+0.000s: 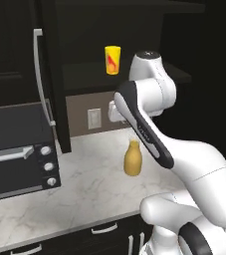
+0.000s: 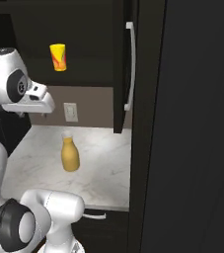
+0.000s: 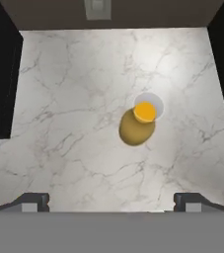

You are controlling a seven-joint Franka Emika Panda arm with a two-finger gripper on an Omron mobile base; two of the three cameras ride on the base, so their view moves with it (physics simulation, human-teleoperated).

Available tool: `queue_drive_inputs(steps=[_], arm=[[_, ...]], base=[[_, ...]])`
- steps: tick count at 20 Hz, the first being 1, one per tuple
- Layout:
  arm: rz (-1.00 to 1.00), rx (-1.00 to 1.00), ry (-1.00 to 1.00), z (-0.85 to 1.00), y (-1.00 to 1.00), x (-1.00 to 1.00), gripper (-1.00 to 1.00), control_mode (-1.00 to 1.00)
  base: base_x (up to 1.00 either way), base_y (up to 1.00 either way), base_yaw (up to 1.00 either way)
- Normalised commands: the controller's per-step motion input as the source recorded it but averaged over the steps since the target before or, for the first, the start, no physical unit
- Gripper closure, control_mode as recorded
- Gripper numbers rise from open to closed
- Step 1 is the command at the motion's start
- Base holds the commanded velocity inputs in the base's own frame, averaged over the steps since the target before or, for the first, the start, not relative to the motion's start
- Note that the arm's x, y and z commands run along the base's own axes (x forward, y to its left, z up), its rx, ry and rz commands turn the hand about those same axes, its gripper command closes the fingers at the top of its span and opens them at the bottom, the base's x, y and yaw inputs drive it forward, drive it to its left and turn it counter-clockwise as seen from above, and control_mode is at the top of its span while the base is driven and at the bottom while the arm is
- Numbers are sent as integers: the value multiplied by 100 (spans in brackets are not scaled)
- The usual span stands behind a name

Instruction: There is a tray on the dining counter. Grab the cup, mug, and pitcher and place them on the tray. The pitcher may be placed next to the tray if it cannot fit the tray.

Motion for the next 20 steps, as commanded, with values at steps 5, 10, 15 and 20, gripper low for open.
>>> queue_drive_inputs(steps=[5, 10, 15, 20], arm=[[9, -17, -20, 58, 21, 1, -100, -100], [13, -23, -21, 40, 23, 1, -100, -100], [16, -19, -11, 27, 12, 24, -100, -100], [17, -10, -3, 26, 10, 55, -100, -100]], base=[[0, 0, 0], [0, 0, 0], [0, 0, 0], [0, 0, 0]])
